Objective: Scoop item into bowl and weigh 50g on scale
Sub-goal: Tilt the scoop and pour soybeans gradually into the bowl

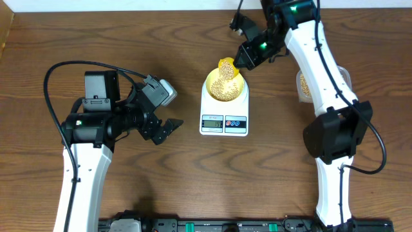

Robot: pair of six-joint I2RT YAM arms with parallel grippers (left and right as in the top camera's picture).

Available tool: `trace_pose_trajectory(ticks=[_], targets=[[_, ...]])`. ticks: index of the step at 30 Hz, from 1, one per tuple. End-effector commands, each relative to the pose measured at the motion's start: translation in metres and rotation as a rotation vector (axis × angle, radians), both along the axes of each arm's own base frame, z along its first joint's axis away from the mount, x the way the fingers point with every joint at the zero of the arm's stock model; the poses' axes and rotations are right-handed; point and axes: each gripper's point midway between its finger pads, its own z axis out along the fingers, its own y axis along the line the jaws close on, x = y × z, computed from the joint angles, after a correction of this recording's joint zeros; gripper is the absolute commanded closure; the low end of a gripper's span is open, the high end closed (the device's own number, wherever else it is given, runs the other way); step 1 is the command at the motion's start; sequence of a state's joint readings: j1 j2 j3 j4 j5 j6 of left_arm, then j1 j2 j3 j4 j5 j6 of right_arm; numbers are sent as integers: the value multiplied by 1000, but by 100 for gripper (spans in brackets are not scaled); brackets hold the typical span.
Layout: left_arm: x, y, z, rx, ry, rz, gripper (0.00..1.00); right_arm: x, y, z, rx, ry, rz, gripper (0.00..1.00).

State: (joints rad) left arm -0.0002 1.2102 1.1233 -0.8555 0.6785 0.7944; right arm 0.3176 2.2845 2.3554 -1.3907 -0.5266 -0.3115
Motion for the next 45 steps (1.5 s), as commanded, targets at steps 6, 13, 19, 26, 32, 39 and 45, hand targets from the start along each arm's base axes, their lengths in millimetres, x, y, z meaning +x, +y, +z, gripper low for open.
trace_pose_trajectory(ticks=[6,13,19,26,32,39,45], targets=[[1,0,2,-1,-14,-11,2,0,5,-7,-68,-41,47,99],[1,0,2,-1,-14,-11,3,-2,7,-9,-100,-59,67,99],[1,0,2,-1,-14,-11,3,0,10,-1,-105,-90,80,99],[1,0,2,-1,-14,-11,2,3,8,3,-151,-128,77,99],[1,0,2,-1,-14,-11,3,-8,11,2,-165,-115,123,99],[1,0,2,-1,-14,-11,2,-9,11,-1,-205,-127,130,99],[1,0,2,-1,-14,-11,2,-14,15,6,-220,-150,142,99]])
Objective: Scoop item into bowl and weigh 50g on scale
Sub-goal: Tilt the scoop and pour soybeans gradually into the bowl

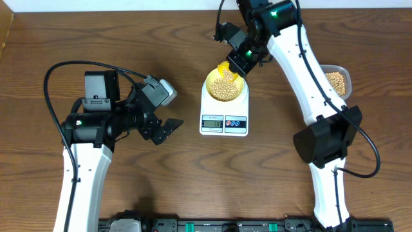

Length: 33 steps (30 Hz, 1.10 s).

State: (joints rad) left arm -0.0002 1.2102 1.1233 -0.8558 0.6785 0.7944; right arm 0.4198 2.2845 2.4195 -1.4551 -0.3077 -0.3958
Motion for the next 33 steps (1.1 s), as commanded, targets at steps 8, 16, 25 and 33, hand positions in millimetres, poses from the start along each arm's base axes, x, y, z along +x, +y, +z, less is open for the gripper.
trace_pose_trajectory(ticks=[8,16,25,33], targets=[[1,0,2,-1,-15,-11,2,-2,6,8,-29,-46,28,99],[1,0,2,-1,-15,-11,3,-2,5,11,-29,-54,27,99],[1,0,2,-1,-15,-11,3,-1,2,10,-51,-65,30,99],[1,0,2,-1,-15,-11,2,-4,5,8,-90,-84,63,99]])
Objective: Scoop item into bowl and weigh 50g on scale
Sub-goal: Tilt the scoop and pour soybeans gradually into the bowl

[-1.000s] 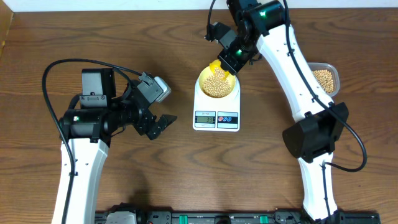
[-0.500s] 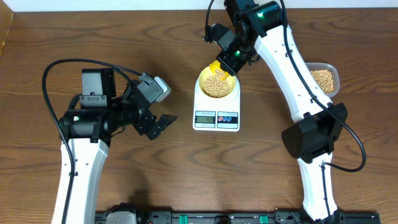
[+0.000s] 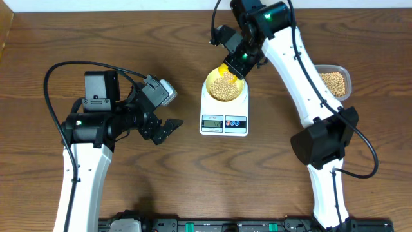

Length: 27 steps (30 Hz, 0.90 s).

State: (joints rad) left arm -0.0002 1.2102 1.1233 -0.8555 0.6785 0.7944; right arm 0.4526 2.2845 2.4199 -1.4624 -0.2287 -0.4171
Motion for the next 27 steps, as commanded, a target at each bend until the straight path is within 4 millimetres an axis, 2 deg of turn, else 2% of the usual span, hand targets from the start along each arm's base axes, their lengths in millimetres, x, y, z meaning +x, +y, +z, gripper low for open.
trace_pose_trajectory(ticks=[1,7,16,27], targets=[[1,0,2,-1,-14,-11,3,-1,4,12,-16,-51,32,99],[1,0,2,-1,-14,-11,2,-3,7,13,6,-39,35,99],[1,0,2,-1,-14,-11,3,-5,4,23,180,59,11,99],[1,0,2,-1,-14,-11,2,-6,-1,22,182,76,1,99]])
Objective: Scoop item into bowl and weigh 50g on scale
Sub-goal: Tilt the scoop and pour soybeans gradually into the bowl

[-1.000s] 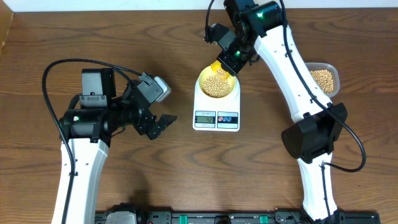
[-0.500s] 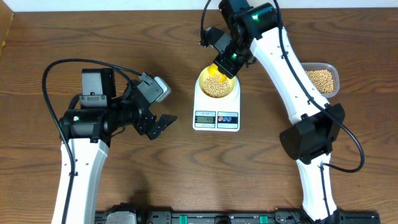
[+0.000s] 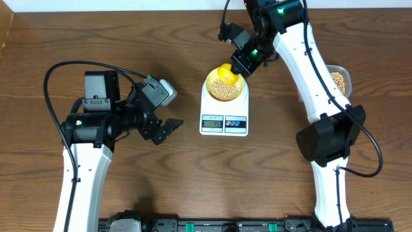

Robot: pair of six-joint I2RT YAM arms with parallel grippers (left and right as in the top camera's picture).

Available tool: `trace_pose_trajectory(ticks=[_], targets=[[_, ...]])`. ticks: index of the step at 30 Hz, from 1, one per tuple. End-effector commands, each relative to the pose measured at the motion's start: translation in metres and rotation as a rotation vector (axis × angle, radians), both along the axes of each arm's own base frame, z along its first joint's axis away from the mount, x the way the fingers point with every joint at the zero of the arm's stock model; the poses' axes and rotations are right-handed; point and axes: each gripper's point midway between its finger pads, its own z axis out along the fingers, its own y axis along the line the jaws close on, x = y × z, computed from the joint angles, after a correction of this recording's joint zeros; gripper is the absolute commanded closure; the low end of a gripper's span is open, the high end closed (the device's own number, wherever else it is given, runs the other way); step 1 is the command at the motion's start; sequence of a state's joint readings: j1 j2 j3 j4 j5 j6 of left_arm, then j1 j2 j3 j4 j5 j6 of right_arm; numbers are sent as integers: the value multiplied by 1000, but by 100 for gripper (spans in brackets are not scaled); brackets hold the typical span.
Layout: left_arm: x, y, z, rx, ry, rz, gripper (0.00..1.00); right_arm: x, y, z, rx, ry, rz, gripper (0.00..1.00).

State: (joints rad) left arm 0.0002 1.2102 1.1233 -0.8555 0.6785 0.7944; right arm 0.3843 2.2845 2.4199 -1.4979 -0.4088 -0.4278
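A white scale (image 3: 224, 109) sits mid-table with a yellow bowl (image 3: 224, 87) of beige grains on it. My right gripper (image 3: 241, 65) hangs at the bowl's far right rim, shut on a yellow scoop (image 3: 224, 71) whose cup lies over the bowl's far edge. The scale's display (image 3: 212, 123) is lit but too small to read. My left gripper (image 3: 168, 127) stands open to the left of the scale, holding nothing.
A clear tub of grains (image 3: 339, 81) stands at the right, partly hidden behind my right arm. The left arm's black cable (image 3: 71, 66) loops over the table at the left.
My right gripper has shifted slightly right and back, and the scoop now shows as a yellow cup over the bowl's far rim. The left arm has not moved.
The scoop was held tilted over the bowl with grains spilling out of it. Then the right arm swung left, uncovering the tub, with the scoop low at the bowl's far rim. It stayed there, and now sits slightly further right. The left arm stayed still throughout.
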Motion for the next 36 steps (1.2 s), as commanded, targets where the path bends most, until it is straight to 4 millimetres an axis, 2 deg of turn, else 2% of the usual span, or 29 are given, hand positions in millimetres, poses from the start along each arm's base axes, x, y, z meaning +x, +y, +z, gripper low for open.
trace_pose_trajectory(ticks=[1,14,24,36], targets=[[1,0,2,-1,-14,-11,3,-2,5,15,38,-25,15,99],[1,0,2,-1,-14,-11,2,-2,4,20,28,-44,14,99],[1,0,2,-1,-14,-11,2,-1,-1,7,-260,-177,40,99],[1,0,2,-1,-14,-11,3,3,1,8,-274,-200,14,99]])
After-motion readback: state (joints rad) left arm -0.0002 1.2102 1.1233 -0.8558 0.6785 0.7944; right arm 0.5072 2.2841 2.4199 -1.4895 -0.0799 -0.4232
